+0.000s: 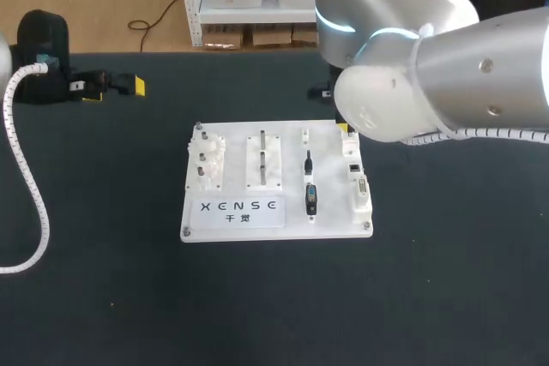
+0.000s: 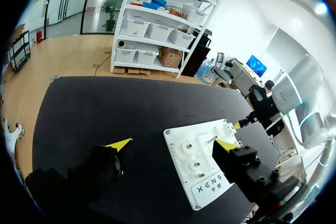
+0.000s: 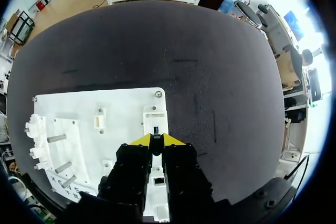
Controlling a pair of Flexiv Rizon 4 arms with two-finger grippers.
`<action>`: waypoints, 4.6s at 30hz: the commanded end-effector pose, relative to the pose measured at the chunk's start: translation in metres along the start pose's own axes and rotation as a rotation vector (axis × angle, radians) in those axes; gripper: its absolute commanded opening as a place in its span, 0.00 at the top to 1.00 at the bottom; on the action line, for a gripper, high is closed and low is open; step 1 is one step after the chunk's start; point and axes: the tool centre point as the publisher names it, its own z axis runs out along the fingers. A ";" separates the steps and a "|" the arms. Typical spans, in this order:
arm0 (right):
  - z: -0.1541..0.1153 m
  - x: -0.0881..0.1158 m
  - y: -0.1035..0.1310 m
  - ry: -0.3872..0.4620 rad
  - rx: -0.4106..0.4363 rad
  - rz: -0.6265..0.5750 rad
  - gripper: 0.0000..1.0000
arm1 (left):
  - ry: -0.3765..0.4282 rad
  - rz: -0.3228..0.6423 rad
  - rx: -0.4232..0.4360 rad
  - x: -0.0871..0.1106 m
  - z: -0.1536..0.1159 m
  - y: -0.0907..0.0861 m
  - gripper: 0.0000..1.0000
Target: Insert the USB connector, Ethernet cable, and multi-pin plug into their matching sockets one by one.
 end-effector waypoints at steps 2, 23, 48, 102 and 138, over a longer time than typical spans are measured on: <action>0.003 -0.001 0.001 -0.003 0.003 0.001 1.00 | 0.000 0.000 0.000 0.000 0.000 0.000 0.00; 0.008 -0.003 0.000 -0.004 0.015 -0.003 1.00 | 0.000 0.000 0.000 0.000 0.000 0.000 0.00; 0.013 -0.004 0.002 0.000 0.016 -0.009 1.00 | 0.000 0.000 0.000 0.000 0.000 0.000 0.00; -0.044 0.029 0.026 -0.018 -0.046 -0.004 0.00 | 0.000 0.000 0.000 0.000 0.000 0.000 0.00; 0.005 0.078 0.070 0.069 -0.037 -0.055 0.42 | 0.000 0.000 0.000 0.000 0.000 0.000 0.00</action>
